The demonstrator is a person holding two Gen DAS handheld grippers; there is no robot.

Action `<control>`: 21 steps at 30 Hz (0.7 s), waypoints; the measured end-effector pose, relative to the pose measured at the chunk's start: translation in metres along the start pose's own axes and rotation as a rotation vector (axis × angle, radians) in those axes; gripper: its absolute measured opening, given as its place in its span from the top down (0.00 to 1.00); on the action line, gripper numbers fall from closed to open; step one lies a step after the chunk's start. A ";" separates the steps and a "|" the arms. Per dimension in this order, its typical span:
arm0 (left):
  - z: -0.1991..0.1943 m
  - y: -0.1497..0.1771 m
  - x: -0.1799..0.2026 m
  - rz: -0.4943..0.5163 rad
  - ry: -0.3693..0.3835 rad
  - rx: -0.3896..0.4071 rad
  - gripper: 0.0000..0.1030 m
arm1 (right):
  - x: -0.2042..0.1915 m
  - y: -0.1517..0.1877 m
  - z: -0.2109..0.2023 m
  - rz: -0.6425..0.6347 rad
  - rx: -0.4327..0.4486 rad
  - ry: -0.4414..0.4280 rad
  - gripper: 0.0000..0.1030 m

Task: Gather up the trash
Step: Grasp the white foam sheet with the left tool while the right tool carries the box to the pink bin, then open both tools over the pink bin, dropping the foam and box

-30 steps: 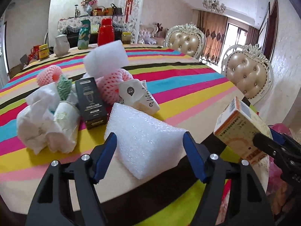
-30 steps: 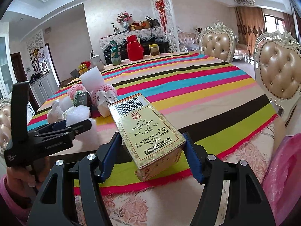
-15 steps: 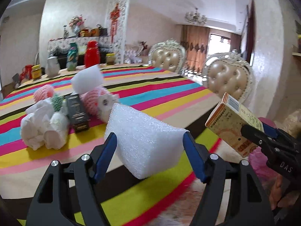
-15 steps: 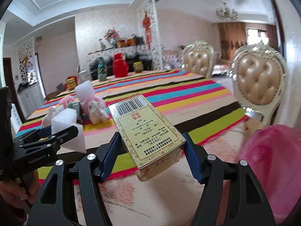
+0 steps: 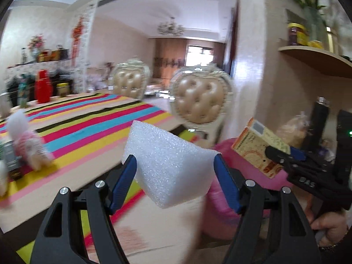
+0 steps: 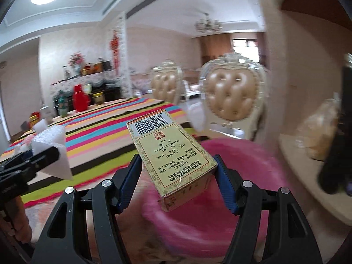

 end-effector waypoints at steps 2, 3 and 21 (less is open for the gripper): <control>0.013 -0.002 0.017 0.011 0.061 -0.009 0.32 | 0.022 0.000 0.003 0.024 -0.008 0.040 0.38; 0.020 -0.002 0.027 0.019 0.089 -0.017 0.32 | 0.032 0.001 0.005 0.036 -0.015 0.054 0.38; 0.133 0.008 0.106 0.119 0.327 -0.172 0.31 | 0.096 -0.004 0.047 0.135 -0.069 0.110 0.37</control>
Point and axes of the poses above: each gripper's, at about its wrist camera, not at the fingertips, and z roughly the way its jaws point, x to its right, y to its underside, the point moved 1 cm from there along z, roughly the way its jaws point, and after that the axes turned 1 degree about y, right-handed, at the moved point
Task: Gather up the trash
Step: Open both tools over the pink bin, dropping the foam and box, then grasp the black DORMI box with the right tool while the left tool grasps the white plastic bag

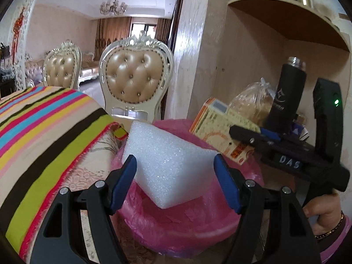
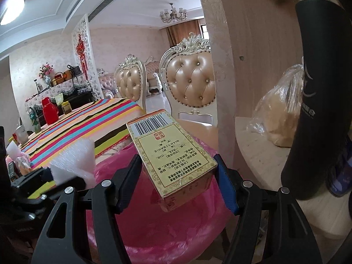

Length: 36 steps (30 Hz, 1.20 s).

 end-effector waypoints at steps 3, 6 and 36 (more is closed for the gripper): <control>0.009 0.004 -0.006 -0.003 -0.011 -0.022 0.22 | 0.004 -0.003 0.004 0.024 0.000 0.015 0.25; -0.001 0.009 -0.013 -0.015 -0.031 -0.012 0.15 | 0.004 -0.006 -0.008 0.044 0.021 0.006 0.24; -0.352 0.139 -0.179 -0.352 -0.890 0.088 0.04 | -0.309 0.075 -0.047 -0.389 -0.128 -0.526 0.17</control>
Point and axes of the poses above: each gripper's, at about its wrist camera, not at the fingertips, and z roughly the way its jaws point, x to its right, y to its underside, the point moved 1 cm from there along z, roughly the way its jaws point, and after that the axes turned 1 degree about y, right-handed, at the moved point
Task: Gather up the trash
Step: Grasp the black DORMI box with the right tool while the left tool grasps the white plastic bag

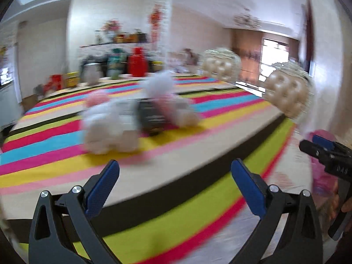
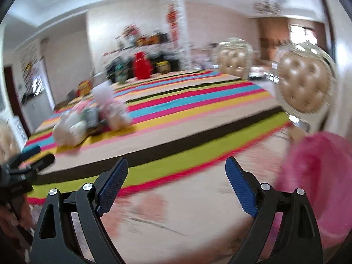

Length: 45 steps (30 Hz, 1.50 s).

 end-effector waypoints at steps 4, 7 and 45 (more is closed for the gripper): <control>-0.013 -0.005 -0.057 -0.023 -0.140 0.017 0.04 | -0.050 -0.015 0.028 -0.077 -0.025 -0.069 0.17; -0.006 -0.012 -0.084 -0.029 -0.204 -0.003 0.04 | -0.083 -0.027 0.054 -0.121 -0.056 -0.110 0.17; 0.120 -0.043 -0.138 -0.219 -0.189 -0.257 0.19 | -0.147 -0.091 0.179 -0.075 -0.191 -0.320 0.61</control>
Point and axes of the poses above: each gripper's, at about its wrist camera, not at the fingertips, and z roughly the way its jaws point, x to its right, y to its underside, the point moved 1 cm from there along z, roughly the way its jaws point, and after that the axes turned 1 degree about y, right-handed, at the moved point
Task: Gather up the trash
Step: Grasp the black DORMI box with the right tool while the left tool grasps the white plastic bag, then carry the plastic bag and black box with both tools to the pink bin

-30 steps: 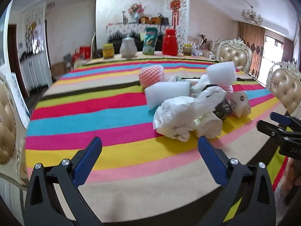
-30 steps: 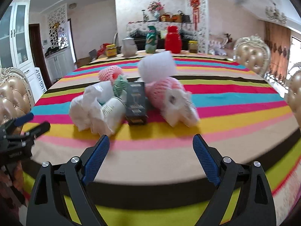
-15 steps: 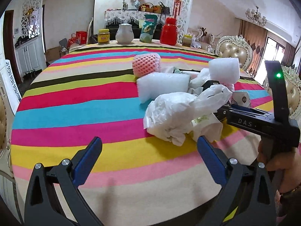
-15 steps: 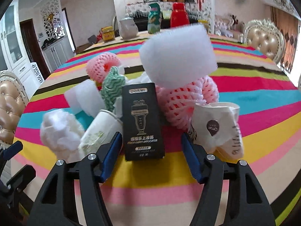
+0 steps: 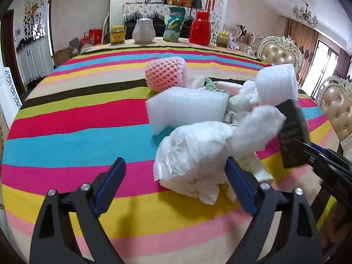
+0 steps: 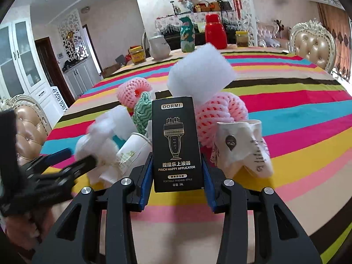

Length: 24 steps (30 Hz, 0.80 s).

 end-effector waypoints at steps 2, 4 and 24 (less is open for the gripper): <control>0.009 -0.001 0.003 0.002 0.028 -0.032 0.42 | 0.003 0.002 -0.005 0.011 0.009 -0.005 0.61; 0.012 -0.001 0.005 -0.002 0.087 -0.048 0.63 | 0.006 0.006 -0.007 0.018 0.012 -0.006 0.61; -0.050 0.019 -0.004 -0.071 -0.001 0.170 0.74 | -0.005 0.027 -0.020 0.018 0.043 0.008 0.61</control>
Point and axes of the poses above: each gripper's, at about its wrist camera, not at the fingertips, and z roughly the way its jaws point, x to its right, y to its underside, the point moved 1 cm from there along z, roughly the way its jaws point, and after that the axes turned 1 degree about y, right-handed, at the moved point
